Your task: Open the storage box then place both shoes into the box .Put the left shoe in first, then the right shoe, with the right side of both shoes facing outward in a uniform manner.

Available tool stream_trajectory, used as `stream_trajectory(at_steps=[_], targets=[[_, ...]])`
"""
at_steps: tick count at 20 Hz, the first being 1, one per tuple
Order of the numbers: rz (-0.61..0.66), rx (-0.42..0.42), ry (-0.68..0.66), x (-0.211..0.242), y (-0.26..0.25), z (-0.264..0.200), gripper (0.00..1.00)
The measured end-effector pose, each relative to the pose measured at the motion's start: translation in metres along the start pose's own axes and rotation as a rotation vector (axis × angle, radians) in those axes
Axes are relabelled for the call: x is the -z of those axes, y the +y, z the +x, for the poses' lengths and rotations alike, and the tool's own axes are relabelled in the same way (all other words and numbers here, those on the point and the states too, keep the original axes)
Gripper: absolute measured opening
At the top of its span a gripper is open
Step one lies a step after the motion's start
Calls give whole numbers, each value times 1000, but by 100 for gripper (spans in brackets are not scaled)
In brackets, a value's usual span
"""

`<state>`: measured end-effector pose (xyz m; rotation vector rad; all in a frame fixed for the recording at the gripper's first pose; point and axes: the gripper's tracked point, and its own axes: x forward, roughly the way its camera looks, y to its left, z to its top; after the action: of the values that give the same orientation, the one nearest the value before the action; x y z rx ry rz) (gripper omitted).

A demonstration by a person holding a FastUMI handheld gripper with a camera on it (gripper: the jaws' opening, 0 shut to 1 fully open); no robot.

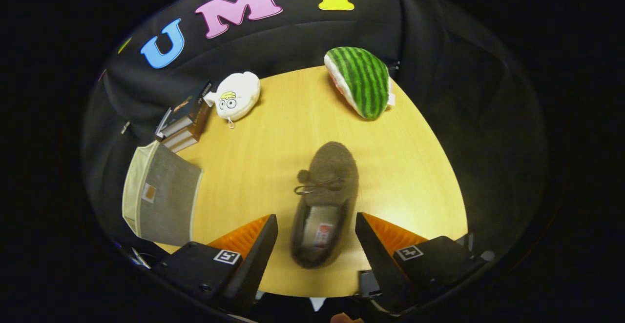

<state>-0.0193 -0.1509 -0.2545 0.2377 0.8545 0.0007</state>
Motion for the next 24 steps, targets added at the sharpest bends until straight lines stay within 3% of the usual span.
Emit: stream_trajectory(at_steps=[7, 13, 15, 16, 18, 21, 22, 24], targets=[[-20, 60, 93, 17, -33, 59, 99], [5, 48, 141, 17, -31, 85, 99], [29, 33, 151, 18, -25, 87, 91], [44, 27, 157, 20, -22, 87, 69], [49, 30, 172, 22, -17, 88, 46], [37, 50, 189, 20, -22, 88, 25], [35, 39, 194, 21, -20, 87, 11], [40, 18, 202, 22, -17, 86, 6]])
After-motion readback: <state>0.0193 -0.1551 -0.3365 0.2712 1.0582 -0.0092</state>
